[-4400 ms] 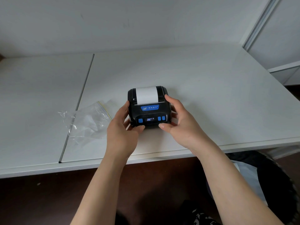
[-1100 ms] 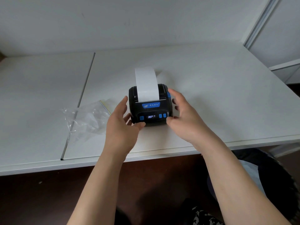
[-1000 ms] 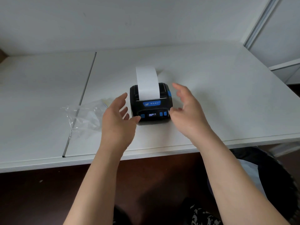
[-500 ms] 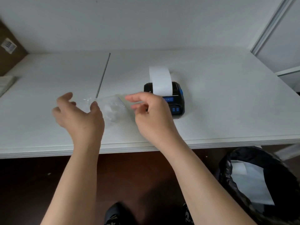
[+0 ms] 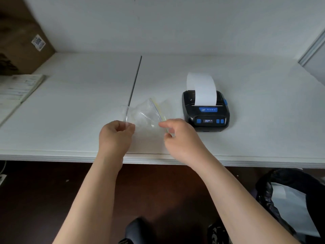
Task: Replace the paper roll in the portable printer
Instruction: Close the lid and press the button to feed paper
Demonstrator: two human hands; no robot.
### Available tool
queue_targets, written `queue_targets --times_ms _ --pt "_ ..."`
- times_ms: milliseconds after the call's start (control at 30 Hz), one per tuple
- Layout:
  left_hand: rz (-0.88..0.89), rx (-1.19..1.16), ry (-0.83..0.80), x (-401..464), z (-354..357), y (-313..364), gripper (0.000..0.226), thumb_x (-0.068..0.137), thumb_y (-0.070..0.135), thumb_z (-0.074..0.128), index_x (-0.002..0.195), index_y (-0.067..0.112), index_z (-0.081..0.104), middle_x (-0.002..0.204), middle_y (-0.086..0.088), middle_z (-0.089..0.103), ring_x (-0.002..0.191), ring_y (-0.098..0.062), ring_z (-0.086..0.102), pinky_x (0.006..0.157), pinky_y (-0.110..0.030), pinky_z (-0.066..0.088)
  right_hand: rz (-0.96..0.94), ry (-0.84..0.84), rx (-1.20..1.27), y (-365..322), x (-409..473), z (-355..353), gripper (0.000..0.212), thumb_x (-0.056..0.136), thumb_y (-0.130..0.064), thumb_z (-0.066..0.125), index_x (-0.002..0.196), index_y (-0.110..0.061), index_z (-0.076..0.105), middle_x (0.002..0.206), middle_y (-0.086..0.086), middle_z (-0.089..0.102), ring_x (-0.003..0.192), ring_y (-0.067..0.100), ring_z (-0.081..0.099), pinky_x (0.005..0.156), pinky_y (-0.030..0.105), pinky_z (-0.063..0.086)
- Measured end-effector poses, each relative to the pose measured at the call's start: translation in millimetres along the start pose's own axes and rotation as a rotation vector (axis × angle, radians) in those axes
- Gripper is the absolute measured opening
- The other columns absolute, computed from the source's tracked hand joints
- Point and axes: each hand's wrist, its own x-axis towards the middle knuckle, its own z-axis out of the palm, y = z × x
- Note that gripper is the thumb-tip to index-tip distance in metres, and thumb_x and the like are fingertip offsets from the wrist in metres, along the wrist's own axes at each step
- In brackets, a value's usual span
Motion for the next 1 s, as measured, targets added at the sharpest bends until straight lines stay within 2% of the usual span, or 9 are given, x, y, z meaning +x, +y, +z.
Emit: queue_targets --times_ms 133,233,267,400,567,767,867,933,1000 --pt "0.026 -0.210 -0.013 -1 -11 6 0.018 0.088 0.007 0.058 0.073 0.014 0.054 0.084 -0.002 0.067 0.077 -0.018 0.061 0.069 -0.021 0.045 -0.009 0.131 0.120 -6 1 2 0.049 0.092 -0.024 0.055 0.139 -0.023 0.042 0.136 -0.001 0.047 0.082 0.003 0.059 0.084 0.015 0.039" --pt "0.076 -0.326 -0.104 -10 -19 12 0.021 0.089 -0.003 0.054 0.075 0.013 0.051 0.092 -0.006 0.071 0.075 -0.017 0.065 0.061 -0.013 0.049 0.050 0.197 0.263 -7 3 2 0.060 0.089 -0.035 0.058 0.143 -0.021 0.036 0.137 0.001 0.049 0.093 0.017 0.067 0.095 0.034 0.049" --pt "0.090 -0.335 -0.122 -13 -21 14 0.021 0.089 -0.004 0.054 0.076 0.013 0.051 0.092 -0.007 0.071 0.074 -0.017 0.066 0.060 -0.012 0.050 0.086 0.197 0.346 -6 1 1 0.061 0.089 -0.036 0.059 0.143 -0.020 0.036 0.131 0.001 0.053 0.093 0.021 0.068 0.092 0.039 0.053" --pt "0.081 -0.356 -0.168 -31 -19 18 0.022 0.082 0.000 0.066 0.077 0.015 0.051 0.086 -0.007 0.073 0.068 -0.016 0.067 0.075 -0.027 0.048 0.158 0.194 0.621 -8 -11 -6 0.044 0.091 -0.028 0.060 0.132 -0.013 0.050 0.100 0.001 0.065 0.065 0.010 0.066 0.069 0.021 0.058" --pt "0.055 -0.408 -0.227 -57 -15 20 0.022 0.079 0.004 0.071 0.095 0.011 0.058 0.068 0.000 0.072 0.067 -0.016 0.066 0.076 -0.029 0.048 0.097 0.271 0.682 -3 -33 -31 0.013 0.089 -0.020 0.063 0.094 -0.009 0.069 0.068 -0.001 0.064 0.062 0.011 0.062 0.068 0.026 0.053" --pt "0.053 -0.480 -0.396 -101 -2 32 0.015 0.086 0.008 0.061 0.101 0.011 0.058 0.070 -0.002 0.072 0.065 -0.013 0.067 0.074 -0.027 0.047 0.091 0.330 0.690 22 -78 -72 0.016 0.092 -0.018 0.060 0.081 -0.014 0.071 0.058 -0.002 0.058 0.048 0.003 0.054 0.050 0.014 0.045" --pt "0.072 -0.472 -0.433 -129 17 40 0.017 0.091 0.002 0.050 0.100 0.016 0.045 0.073 -0.007 0.074 0.063 -0.016 0.067 0.074 -0.029 0.048 0.113 0.405 0.656 39 -100 -93 0.007 0.092 -0.015 0.058 0.091 -0.021 0.062 0.057 -0.002 0.059 0.050 0.007 0.052 0.052 0.018 0.045" --pt "0.113 -0.418 -0.457 -145 32 44 0.026 0.090 -0.004 0.044 0.094 0.021 0.038 0.076 -0.010 0.074 0.066 -0.018 0.067 0.078 -0.031 0.051 0.124 0.444 0.627 53 -113 -109 0.014 0.092 -0.011 0.056 0.092 -0.025 0.052 0.059 0.001 0.059 0.056 0.011 0.054 0.057 0.022 0.045" --pt "0.148 -0.368 -0.490 -158 46 47 0.030 0.090 -0.006 0.040 0.088 0.023 0.039 0.082 -0.012 0.075 0.071 -0.020 0.067 0.080 -0.033 0.050 0.121 0.442 0.606 65 -125 -127 0.018 0.092 -0.006 0.054 0.089 -0.024 0.056 0.065 0.004 0.062 0.063 0.013 0.057 0.064 0.026 0.046"
